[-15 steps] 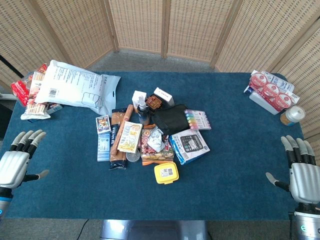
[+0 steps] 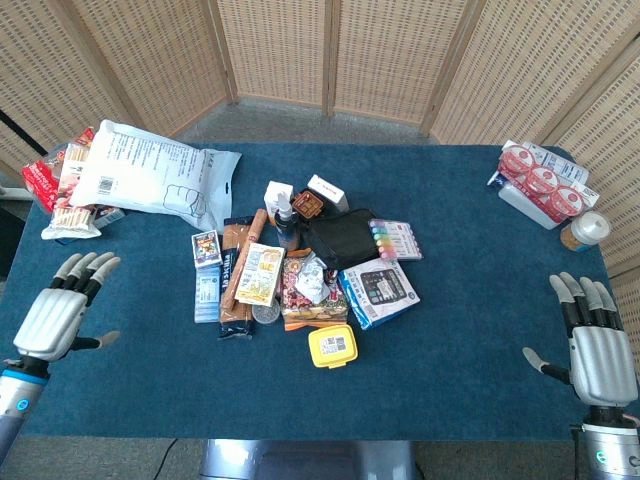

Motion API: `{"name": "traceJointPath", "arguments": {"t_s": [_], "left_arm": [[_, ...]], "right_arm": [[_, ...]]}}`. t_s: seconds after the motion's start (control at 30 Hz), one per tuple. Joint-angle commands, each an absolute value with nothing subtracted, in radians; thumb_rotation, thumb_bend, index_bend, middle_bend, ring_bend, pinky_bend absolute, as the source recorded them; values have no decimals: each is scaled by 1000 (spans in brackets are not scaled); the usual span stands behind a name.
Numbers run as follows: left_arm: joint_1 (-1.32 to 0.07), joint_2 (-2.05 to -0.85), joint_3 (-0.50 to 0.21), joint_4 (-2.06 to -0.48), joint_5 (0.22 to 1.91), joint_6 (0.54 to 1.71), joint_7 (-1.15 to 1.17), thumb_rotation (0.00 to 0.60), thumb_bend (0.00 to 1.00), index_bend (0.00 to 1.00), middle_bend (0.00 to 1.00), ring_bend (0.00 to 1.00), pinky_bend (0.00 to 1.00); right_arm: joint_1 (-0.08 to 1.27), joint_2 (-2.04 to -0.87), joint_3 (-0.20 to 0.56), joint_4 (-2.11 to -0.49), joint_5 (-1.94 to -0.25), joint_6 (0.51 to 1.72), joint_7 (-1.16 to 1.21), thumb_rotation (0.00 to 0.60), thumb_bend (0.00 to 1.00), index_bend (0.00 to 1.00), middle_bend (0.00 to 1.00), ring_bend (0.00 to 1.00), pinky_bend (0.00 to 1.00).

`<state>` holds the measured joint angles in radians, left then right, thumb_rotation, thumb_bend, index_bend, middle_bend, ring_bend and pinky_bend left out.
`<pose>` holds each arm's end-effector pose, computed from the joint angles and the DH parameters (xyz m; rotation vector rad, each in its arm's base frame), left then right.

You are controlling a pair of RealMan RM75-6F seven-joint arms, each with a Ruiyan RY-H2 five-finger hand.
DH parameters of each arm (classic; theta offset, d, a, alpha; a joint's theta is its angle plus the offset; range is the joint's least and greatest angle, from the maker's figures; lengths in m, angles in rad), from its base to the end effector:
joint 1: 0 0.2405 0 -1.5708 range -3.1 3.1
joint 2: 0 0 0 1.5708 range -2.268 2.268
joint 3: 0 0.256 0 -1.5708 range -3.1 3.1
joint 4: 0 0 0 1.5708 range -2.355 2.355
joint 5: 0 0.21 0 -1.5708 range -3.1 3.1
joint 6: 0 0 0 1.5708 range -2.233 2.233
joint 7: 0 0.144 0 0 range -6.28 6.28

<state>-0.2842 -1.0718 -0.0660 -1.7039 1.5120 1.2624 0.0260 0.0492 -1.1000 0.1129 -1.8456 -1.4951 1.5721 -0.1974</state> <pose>-0.2627 0.2365 0.1374 -1.6409 -0.9223 -0.9377 -0.2633 -0.1789 0.1685 1.2827 -0.8373 0.9784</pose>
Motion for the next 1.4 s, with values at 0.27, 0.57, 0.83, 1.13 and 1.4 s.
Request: {"name": "traceJointPath", "arguments": {"t_s": [0.27, 0.57, 0.83, 1.13, 1.4], "left_arm": [[-532, -1255, -155, -1577, 1433, 993, 115, 600, 65, 0, 0, 0, 0], [-648, -1371, -194, -1510, 1302, 874, 204, 600, 64, 0, 0, 0, 0], [-729, -1430, -205, -1497, 1198, 810, 307, 600, 65, 0, 0, 0, 0], [-813, -1485, -211, -1484, 1074, 781, 422, 600, 65, 0, 0, 0, 0], [-883, -1550, -205, -1431, 1003, 778, 492, 600, 66, 80, 0, 0, 31]], "right_arm": [[46, -1091, 112, -1849, -1495, 1574, -180, 600, 0, 0, 0, 0, 0], [45, -1083, 114, -1848, -1492, 1573, -162, 600, 0, 0, 0, 0, 0], [46, -1079, 115, -1847, -1493, 1572, -152, 600, 0, 0, 0, 0, 0], [43, -1074, 112, -1849, -1500, 1575, -141, 600, 0, 0, 0, 0, 0], [39, -1067, 110, -1851, -1511, 1582, -124, 600, 0, 0, 0, 0, 0]]}}
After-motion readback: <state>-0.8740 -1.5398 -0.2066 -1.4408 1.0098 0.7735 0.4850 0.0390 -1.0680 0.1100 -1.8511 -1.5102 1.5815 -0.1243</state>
